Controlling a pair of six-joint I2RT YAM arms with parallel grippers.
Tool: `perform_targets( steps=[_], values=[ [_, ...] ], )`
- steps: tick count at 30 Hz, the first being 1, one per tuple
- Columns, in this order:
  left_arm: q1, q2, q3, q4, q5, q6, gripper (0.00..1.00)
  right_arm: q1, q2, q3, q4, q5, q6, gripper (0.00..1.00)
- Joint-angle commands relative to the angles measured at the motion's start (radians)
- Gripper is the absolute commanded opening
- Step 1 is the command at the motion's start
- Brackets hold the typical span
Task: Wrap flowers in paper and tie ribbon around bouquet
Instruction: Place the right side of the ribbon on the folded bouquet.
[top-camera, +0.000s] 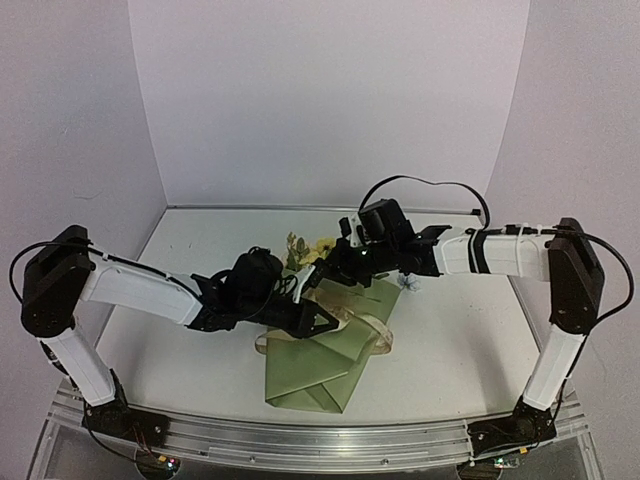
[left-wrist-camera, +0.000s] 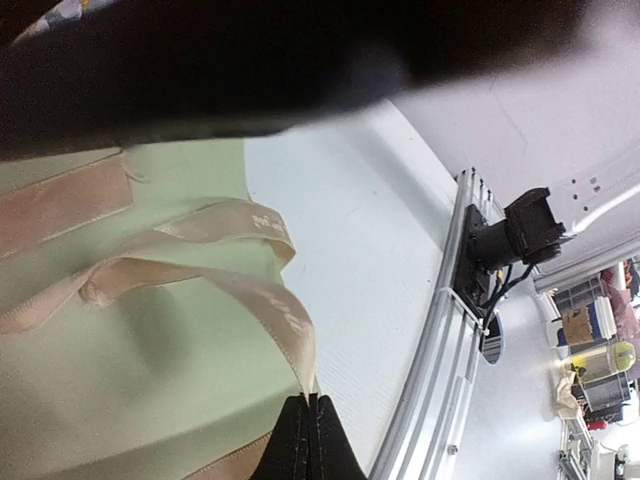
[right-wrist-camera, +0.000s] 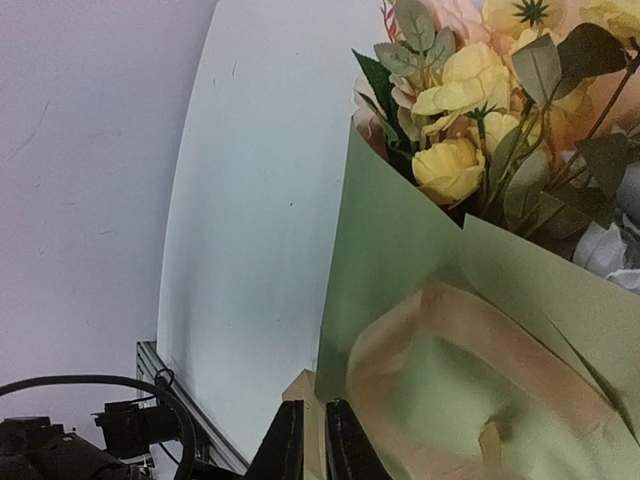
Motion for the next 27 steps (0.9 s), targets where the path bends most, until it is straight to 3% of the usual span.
perform_targets(
  steps=[1,8,17,22,27],
  values=[
    [-0.009,-0.088,-0.100,0.259,-0.036,-0.096,0.00,0.016,0.034,0.067,0.028,-0.058,-0.004,0.13],
    [-0.003,-0.091,-0.159,0.326,-0.040,-0.129,0.00,0.045,0.061,0.100,-0.012,-0.040,-0.017,0.23],
    [0.029,-0.058,-0.153,0.380,0.036,-0.165,0.00,0.040,-0.188,-0.042,-0.060,0.122,-0.074,0.53],
    [0.057,-0.027,-0.130,0.407,0.105,-0.198,0.00,0.020,-0.313,-0.171,-0.057,0.181,-0.110,0.56],
    [0.098,-0.001,-0.088,0.409,0.188,-0.224,0.00,0.017,-0.377,-0.339,0.053,0.177,-0.167,0.50]
  ],
)
